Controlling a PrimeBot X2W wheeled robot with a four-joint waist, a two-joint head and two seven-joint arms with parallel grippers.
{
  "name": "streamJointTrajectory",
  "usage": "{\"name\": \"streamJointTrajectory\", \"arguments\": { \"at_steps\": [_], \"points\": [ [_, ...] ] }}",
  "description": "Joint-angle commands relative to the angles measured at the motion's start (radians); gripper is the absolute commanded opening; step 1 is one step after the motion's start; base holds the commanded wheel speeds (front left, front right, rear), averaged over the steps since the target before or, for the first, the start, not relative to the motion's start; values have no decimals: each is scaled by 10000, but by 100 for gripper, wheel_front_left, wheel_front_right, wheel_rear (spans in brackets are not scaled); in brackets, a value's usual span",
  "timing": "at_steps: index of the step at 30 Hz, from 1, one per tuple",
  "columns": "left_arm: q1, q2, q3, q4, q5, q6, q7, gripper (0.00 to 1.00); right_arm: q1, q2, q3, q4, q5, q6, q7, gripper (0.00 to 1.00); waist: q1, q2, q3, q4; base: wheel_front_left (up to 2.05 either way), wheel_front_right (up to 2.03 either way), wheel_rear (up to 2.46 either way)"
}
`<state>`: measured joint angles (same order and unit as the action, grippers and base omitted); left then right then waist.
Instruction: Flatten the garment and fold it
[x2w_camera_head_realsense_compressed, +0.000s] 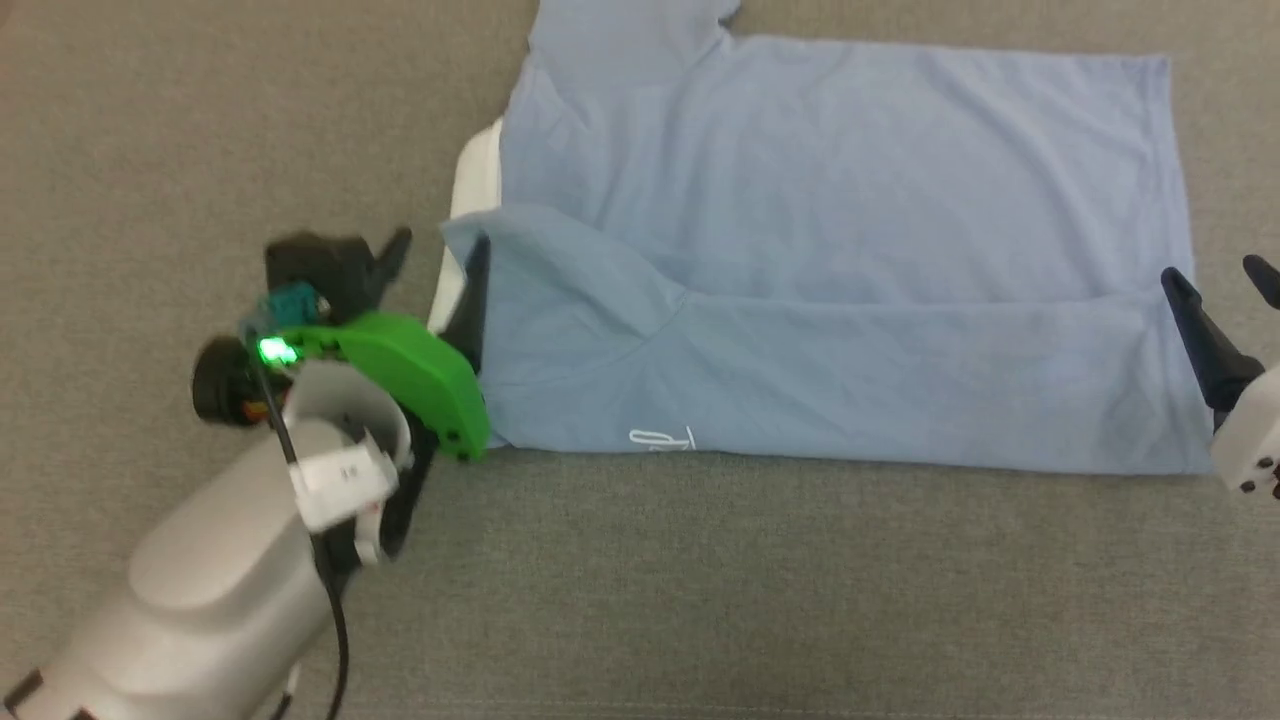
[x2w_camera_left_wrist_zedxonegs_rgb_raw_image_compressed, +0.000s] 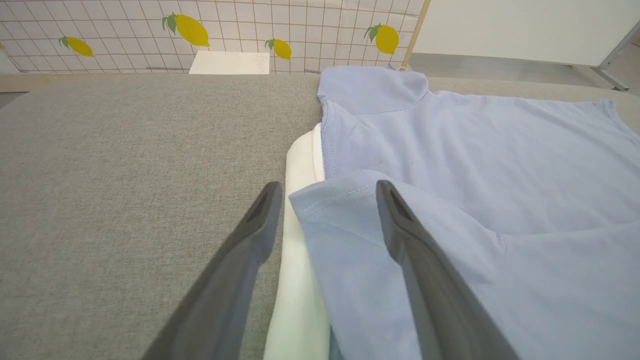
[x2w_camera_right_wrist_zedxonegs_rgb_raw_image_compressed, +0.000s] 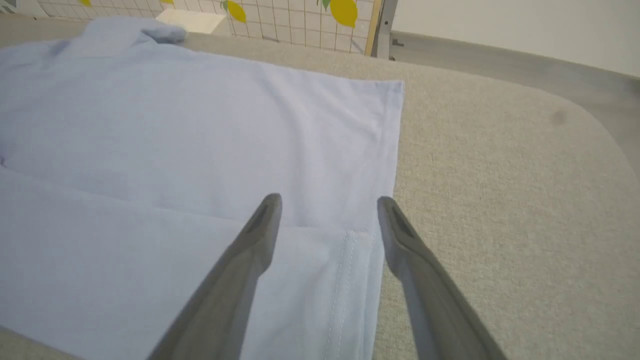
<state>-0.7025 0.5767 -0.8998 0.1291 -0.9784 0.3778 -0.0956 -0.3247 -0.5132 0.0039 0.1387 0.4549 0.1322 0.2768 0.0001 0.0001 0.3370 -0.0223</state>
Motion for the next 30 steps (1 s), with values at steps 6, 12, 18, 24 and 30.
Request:
{"name": "streamJointTrajectory", "arguments": {
  "at_steps": [6, 12, 18, 24, 30],
  "points": [
    [1225, 393, -589, -825, -44, 628, 438, 100, 1169, 1314, -1189, -828, -924, -15, -1189, 100, -1, -1, -1212, 35, 0, 0, 0],
    [1996, 719, -1044, -1178, -190, 1374, 1219, 100, 2247, 2593, -1911, -1505, -1834, -15, -1107, 100, -1, -1, -1268, -56, 0, 0, 0],
    [2102, 835, -975, -1101, -305, 1792, 1452, 100, 2645, 3495, -2342, -2008, -2274, -15, -836, 100, -1, -1, -807, -218, 0, 0, 0],
    [1887, 757, -940, -791, -409, 1677, 1633, 100, 2645, 3765, -2451, -2348, -2505, -15, -749, 100, -1, -1, -219, -422, 0, 0, 0],
    [1659, 685, -1114, -314, -532, 1688, 2253, 100, 2542, 3805, -2558, -2538, -2610, -15, -741, 100, -1, -1, 197, -525, 0, 0, 0]
  ]
}}
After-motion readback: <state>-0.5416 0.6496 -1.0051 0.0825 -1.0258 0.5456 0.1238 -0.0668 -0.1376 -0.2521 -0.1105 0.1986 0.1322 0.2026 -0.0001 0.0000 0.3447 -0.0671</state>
